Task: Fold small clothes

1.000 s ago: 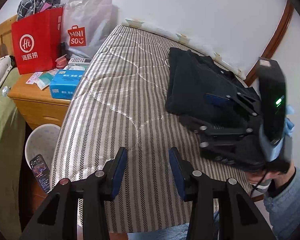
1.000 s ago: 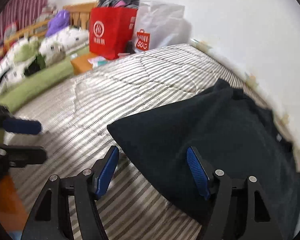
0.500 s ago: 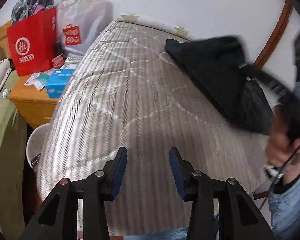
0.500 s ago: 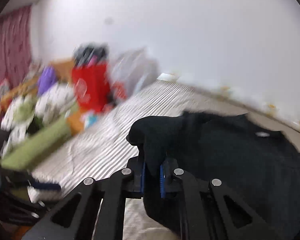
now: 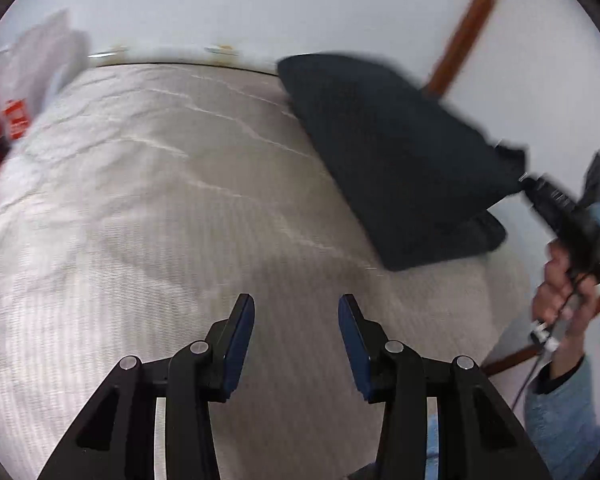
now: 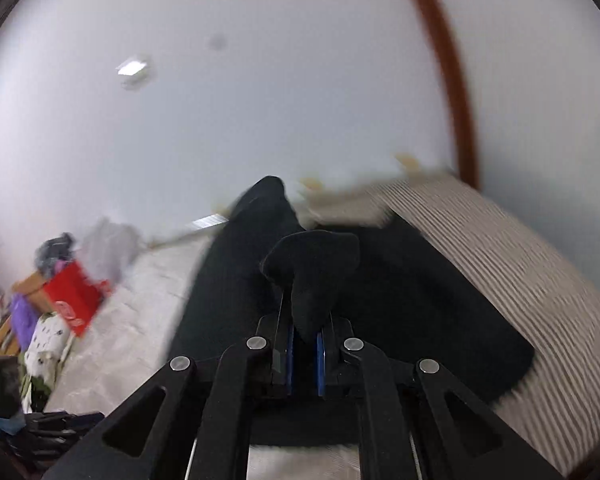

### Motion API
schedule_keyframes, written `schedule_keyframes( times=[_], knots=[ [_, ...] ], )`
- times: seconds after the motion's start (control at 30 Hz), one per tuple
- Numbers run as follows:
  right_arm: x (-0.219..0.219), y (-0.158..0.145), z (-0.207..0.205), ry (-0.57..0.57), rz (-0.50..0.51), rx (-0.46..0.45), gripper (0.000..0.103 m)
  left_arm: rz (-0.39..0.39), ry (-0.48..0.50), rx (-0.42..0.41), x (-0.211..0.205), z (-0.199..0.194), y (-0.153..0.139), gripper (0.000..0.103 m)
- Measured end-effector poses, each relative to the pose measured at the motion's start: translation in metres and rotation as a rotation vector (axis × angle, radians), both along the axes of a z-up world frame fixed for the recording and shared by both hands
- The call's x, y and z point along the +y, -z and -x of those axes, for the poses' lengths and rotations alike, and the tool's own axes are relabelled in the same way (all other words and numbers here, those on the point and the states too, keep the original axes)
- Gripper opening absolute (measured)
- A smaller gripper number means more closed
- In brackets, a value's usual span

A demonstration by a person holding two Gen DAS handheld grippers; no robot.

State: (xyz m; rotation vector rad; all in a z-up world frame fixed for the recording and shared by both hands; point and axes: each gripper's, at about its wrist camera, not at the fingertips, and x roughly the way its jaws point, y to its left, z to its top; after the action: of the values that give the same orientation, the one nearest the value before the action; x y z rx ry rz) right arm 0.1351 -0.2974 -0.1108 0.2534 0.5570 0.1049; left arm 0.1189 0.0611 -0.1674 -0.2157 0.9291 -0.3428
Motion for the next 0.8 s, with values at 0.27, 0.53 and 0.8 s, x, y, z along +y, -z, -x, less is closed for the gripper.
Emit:
schedule_keyframes(
  times=[0.27, 0.53, 0.8],
  knots=[
    [-0.046, 0.047, 0.011, 0.025, -0.163, 0.100, 0.033, -0.077, 0.098, -0.027, -0.063, -0.020, -0.004, 0.058],
    [-0.042, 0.054, -0.012, -0.005, -0.183, 0.090, 0.065, -0.081, 0.144, -0.003, -0.096, -0.044, 0.003, 0.060],
    [-0.022, 0.058, -0.055, 0.001, -0.093, 0.097, 0.030, -0.104, 0.151, -0.001, -0.132, -0.068, 0.017, 0.060]
  ],
)
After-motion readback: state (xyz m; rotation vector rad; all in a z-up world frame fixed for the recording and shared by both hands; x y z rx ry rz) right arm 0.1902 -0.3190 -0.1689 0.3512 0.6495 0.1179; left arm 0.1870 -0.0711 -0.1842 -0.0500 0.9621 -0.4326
